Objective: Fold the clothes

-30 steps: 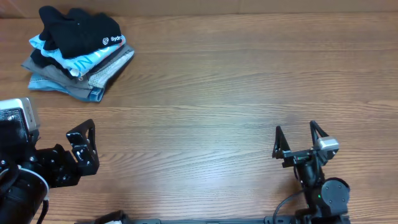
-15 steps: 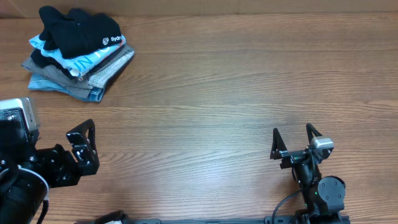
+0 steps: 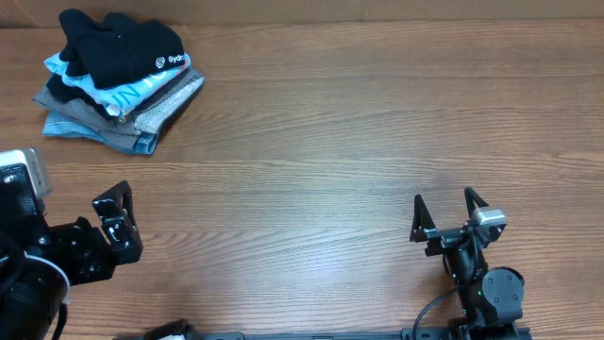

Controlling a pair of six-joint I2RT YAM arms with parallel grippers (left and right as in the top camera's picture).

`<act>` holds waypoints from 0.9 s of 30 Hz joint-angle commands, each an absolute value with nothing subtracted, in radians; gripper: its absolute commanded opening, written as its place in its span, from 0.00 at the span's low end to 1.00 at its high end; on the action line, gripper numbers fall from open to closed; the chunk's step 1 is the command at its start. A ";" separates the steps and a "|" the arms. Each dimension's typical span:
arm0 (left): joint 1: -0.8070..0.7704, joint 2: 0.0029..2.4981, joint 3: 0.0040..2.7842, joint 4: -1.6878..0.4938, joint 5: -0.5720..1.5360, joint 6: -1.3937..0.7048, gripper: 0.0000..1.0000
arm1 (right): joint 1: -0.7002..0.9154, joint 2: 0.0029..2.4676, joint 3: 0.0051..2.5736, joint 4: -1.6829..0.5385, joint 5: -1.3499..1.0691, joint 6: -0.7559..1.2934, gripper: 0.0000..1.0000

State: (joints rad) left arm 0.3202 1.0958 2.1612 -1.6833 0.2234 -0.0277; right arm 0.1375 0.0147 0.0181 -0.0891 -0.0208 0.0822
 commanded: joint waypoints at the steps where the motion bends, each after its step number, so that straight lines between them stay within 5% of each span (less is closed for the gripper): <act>1: 0.314 1.098 2.162 -1.679 0.206 -0.041 1.00 | 0.133 0.003 0.008 -0.083 -0.012 0.081 1.00; 15: 0.314 1.098 2.162 -1.678 0.210 -0.043 1.00 | 0.133 0.003 0.008 -0.083 -0.012 0.081 1.00; 27: 0.112 0.944 1.903 -1.217 0.065 -0.045 1.00 | 0.133 0.003 0.008 -0.083 -0.012 0.081 1.00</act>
